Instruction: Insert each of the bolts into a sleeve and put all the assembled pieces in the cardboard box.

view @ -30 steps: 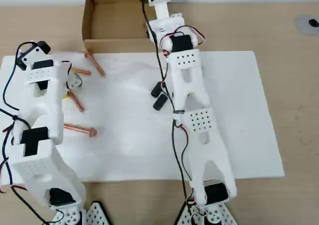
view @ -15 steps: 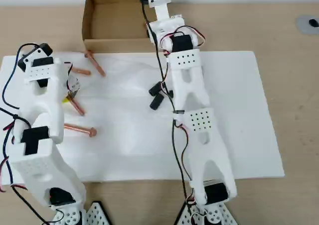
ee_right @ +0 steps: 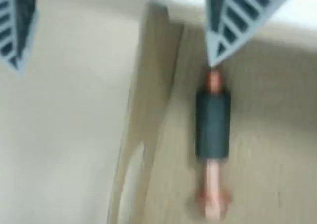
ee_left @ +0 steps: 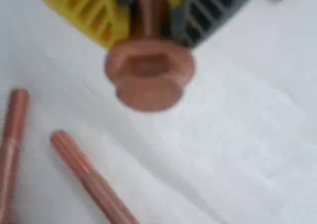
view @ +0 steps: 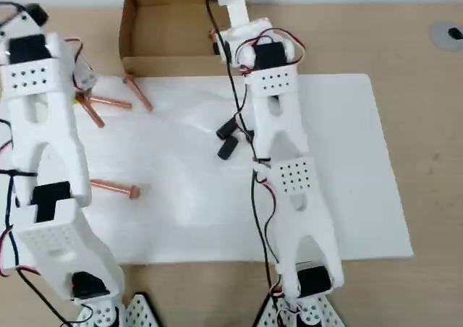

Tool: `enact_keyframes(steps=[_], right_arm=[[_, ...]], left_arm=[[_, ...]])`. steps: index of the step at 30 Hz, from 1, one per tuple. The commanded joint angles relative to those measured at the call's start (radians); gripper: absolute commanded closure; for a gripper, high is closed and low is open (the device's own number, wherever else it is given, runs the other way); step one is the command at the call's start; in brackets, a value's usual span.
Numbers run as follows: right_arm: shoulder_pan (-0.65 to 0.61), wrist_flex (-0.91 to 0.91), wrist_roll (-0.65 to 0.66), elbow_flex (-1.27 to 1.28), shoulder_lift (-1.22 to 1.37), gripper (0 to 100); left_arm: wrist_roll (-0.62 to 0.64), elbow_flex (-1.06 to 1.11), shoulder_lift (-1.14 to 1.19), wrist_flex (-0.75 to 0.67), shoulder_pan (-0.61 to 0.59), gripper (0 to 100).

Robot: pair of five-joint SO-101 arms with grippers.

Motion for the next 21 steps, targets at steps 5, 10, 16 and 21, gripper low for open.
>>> enact_keyframes(steps=[5, 10, 16, 21], right_arm=[[0.01, 0.367, -0.095, -0.05, -0.217, 72.0], [0.047, 0.445, 0.002, -0.028, -0.289, 72.0], [0.051, 0.446, 0.175, 0.223, -0.398, 72.0], [0.079, 0.443, 0.408, 0.552, -0.538, 72.0]], left_arm=[[-0.155, -0.034, -0.217, 0.066, 0.002, 99], [-0.219, 0.21, -0.535, 0.044, 0.084, 99], [-0.221, 0.735, -0.891, -0.249, 0.092, 99], [-0.218, 1.128, -1.182, -0.474, 0.091, 99]])
